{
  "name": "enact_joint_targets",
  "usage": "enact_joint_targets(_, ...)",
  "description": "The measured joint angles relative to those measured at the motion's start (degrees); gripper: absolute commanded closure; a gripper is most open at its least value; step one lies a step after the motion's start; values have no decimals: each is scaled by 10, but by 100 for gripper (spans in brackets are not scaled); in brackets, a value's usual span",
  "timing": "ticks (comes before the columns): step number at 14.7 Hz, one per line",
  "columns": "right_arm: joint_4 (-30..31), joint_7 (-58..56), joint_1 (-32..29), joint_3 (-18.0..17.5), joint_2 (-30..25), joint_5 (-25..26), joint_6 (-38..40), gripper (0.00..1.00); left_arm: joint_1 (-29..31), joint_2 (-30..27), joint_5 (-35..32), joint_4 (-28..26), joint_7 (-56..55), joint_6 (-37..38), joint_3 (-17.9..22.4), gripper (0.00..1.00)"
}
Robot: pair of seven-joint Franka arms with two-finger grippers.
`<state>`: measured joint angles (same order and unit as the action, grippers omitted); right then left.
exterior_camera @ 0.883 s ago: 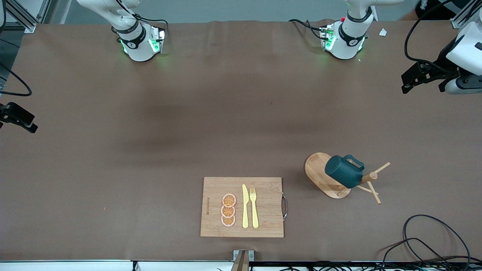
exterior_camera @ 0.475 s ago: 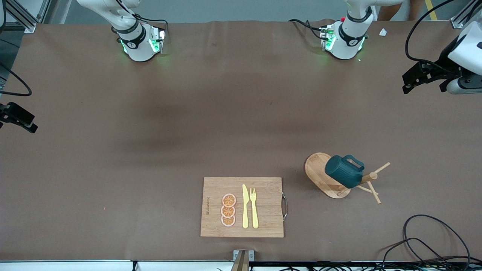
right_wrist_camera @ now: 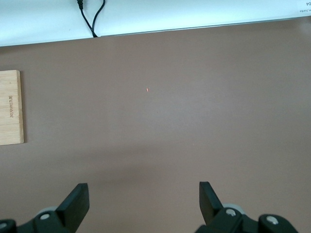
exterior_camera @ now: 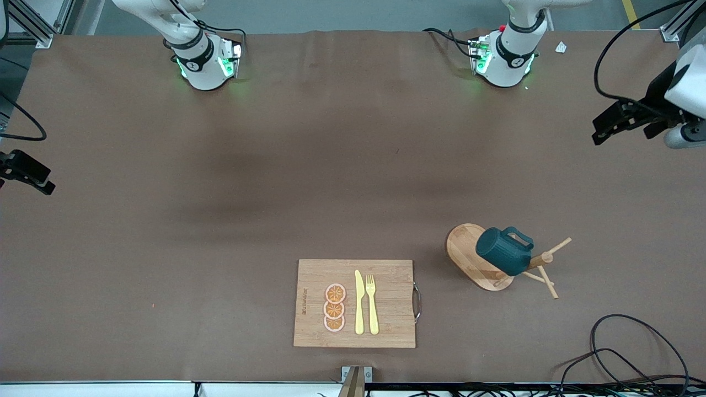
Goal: Transfer cup from left to right arm and place
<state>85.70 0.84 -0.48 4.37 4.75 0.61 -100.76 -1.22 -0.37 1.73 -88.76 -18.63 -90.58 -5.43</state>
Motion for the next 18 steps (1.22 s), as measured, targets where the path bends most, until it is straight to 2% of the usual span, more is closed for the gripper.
enact_joint_targets(6,0,0,0,0,0,0,0,0,16,18,94,-119,-170,-184,0,0)
enact_joint_targets(8,0,0,0,0,0,0,0,0,15,27,109,-142,-243,-231,-1,0)
enact_joint_targets(13,0,0,0,0,0,0,0,0,8,79,152,-149,-338,-312,-6,0)
enact_joint_targets(18,0,0,0,0,0,0,0,0,6,115,190,-148,-347,-328,-10,0)
